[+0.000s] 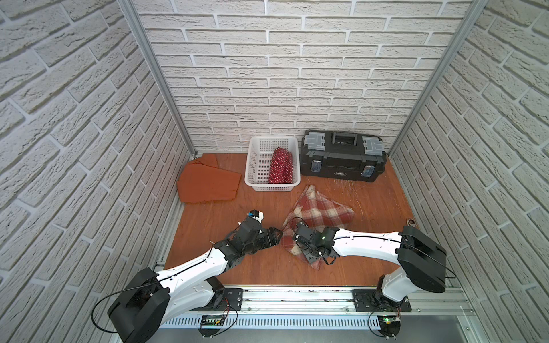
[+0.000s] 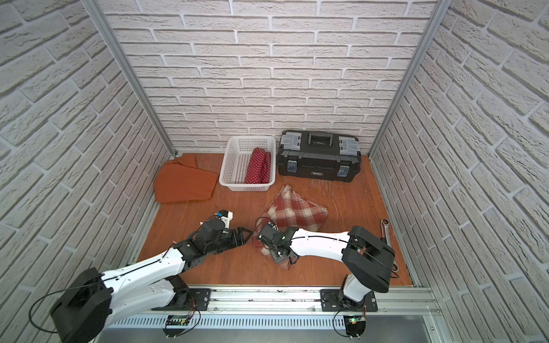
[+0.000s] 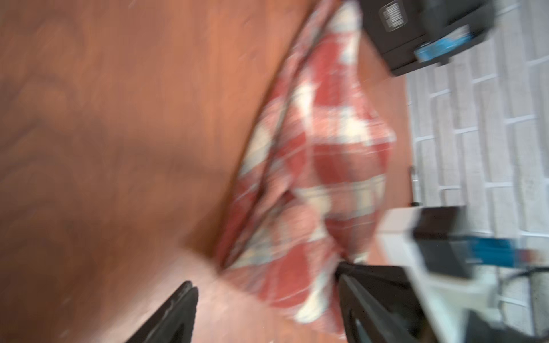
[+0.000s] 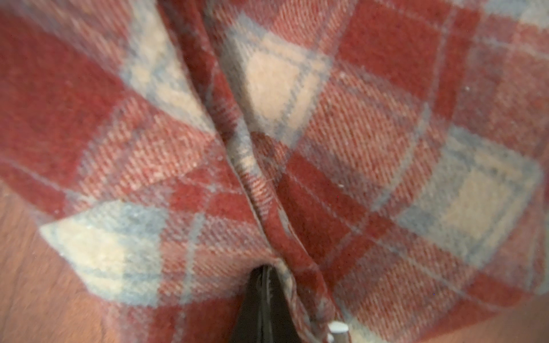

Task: Roll up the skirts
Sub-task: Roll the skirt at the center of the board.

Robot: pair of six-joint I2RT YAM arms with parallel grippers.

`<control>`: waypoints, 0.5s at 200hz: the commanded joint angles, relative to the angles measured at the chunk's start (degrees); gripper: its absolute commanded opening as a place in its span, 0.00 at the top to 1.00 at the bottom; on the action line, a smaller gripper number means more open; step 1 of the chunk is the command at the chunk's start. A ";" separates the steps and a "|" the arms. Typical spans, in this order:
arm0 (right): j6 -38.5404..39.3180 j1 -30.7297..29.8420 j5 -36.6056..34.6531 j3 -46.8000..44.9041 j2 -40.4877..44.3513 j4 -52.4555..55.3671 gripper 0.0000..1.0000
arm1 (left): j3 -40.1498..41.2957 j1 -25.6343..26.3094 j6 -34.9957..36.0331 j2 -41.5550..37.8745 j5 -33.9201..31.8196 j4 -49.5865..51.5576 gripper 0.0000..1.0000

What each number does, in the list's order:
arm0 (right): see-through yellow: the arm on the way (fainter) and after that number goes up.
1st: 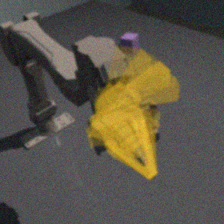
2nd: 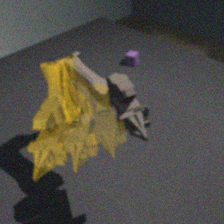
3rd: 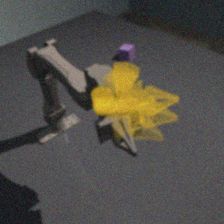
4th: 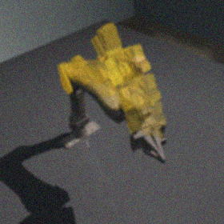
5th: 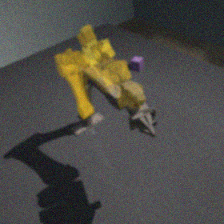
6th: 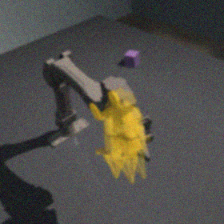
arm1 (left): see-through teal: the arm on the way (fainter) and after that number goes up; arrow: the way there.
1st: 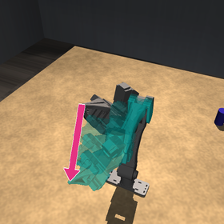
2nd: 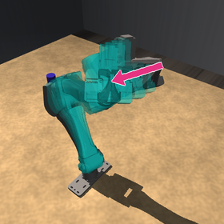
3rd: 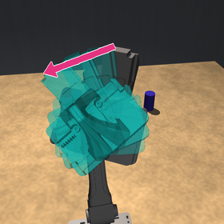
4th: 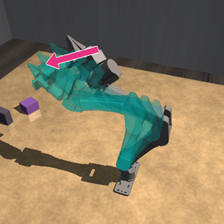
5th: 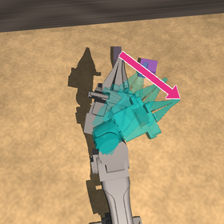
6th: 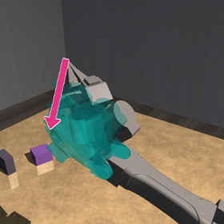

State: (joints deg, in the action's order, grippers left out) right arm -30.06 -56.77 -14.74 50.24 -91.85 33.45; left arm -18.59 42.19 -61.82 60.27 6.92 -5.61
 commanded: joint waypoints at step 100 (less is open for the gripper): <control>-1.86 1.06 1.94 -4.96 -5.27 0.39 0.98 | 2.23 2.54 -0.73 27.89 6.69 -33.33 0.60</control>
State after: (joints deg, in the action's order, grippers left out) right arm -30.70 -56.77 -14.92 49.80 -92.01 33.01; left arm -16.71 43.66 -63.00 84.27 11.07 -37.15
